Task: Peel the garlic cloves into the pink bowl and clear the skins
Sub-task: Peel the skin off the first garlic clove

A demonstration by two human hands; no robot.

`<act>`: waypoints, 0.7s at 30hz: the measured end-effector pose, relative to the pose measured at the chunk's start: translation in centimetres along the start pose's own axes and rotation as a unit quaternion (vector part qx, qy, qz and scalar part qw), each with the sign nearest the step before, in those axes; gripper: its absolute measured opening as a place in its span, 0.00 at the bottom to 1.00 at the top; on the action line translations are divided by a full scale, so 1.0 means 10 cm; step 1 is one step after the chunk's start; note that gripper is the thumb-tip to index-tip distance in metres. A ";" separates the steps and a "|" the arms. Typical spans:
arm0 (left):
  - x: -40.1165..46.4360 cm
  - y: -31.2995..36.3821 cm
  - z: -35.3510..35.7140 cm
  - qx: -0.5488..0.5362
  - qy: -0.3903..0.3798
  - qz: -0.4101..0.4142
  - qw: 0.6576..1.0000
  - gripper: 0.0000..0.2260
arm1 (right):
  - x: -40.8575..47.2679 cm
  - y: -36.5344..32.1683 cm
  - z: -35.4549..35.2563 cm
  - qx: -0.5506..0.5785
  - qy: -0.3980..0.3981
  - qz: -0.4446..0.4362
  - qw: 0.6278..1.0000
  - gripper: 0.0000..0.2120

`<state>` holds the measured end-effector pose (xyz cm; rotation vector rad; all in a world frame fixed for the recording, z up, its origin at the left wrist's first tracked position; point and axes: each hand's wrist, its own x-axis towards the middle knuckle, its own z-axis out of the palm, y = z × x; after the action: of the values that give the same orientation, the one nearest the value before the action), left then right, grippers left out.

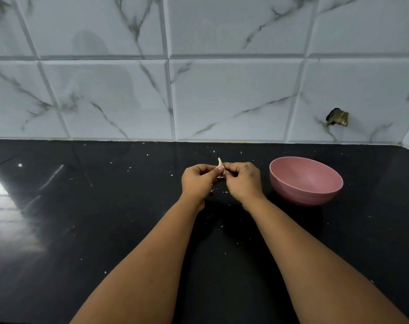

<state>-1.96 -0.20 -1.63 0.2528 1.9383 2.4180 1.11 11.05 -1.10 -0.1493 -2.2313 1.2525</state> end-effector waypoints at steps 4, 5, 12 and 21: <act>-0.01 -0.03 0.02 0.067 0.024 0.030 0.997 0.03 | -0.01 0.01 0.03 0.005 0.006 0.011 1.000 0.11; -0.02 -0.03 0.03 0.076 0.030 0.037 0.996 0.04 | -0.01 0.01 0.04 0.014 0.008 0.015 1.000 0.11; -0.06 -0.03 0.04 0.083 0.040 0.042 0.995 0.03 | 0.01 0.07 0.07 0.095 0.023 0.056 0.994 0.09; -0.09 -0.02 0.08 0.161 0.069 0.092 0.980 0.04 | -0.03 0.02 0.16 0.143 0.059 0.095 0.983 0.09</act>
<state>-0.98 0.52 -1.75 0.2897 2.4719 2.2658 0.45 9.87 -1.99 -0.3226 -1.9482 1.6081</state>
